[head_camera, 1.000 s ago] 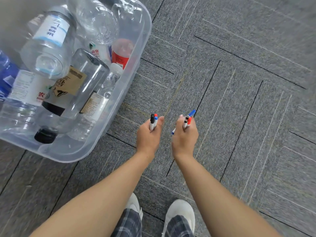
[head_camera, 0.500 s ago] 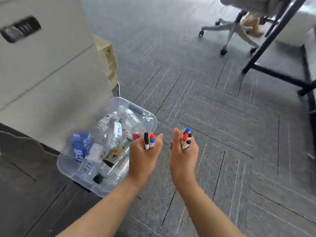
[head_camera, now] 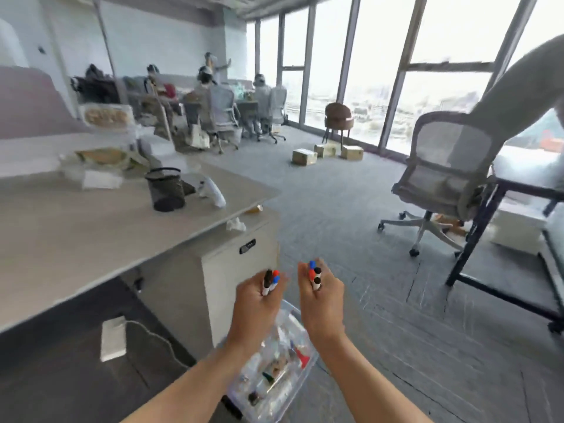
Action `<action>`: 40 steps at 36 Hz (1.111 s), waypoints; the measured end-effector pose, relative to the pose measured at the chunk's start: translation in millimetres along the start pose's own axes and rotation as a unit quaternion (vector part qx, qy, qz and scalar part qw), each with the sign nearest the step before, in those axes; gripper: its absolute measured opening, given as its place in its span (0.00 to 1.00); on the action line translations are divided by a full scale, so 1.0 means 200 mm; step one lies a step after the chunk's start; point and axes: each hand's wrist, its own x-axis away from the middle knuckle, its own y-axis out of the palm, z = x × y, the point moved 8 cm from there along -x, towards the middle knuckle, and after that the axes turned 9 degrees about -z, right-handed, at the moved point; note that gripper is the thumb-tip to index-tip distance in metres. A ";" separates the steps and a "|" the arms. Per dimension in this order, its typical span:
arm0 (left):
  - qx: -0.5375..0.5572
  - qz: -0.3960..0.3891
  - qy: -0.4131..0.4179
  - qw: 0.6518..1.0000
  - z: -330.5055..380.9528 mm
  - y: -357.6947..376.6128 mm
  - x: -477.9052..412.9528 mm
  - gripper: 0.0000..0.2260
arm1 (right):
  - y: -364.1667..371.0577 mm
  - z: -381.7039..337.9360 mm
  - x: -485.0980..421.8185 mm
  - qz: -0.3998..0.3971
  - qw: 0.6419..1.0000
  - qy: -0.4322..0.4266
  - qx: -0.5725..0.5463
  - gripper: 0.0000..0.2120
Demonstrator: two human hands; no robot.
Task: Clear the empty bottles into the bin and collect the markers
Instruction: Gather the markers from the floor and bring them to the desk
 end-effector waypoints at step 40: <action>-0.043 0.131 0.047 0.989 -0.18 -1.28 -1.11 0.15 | 1.48 -0.36 -1.10 -0.131 0.983 -0.126 -0.006 0.16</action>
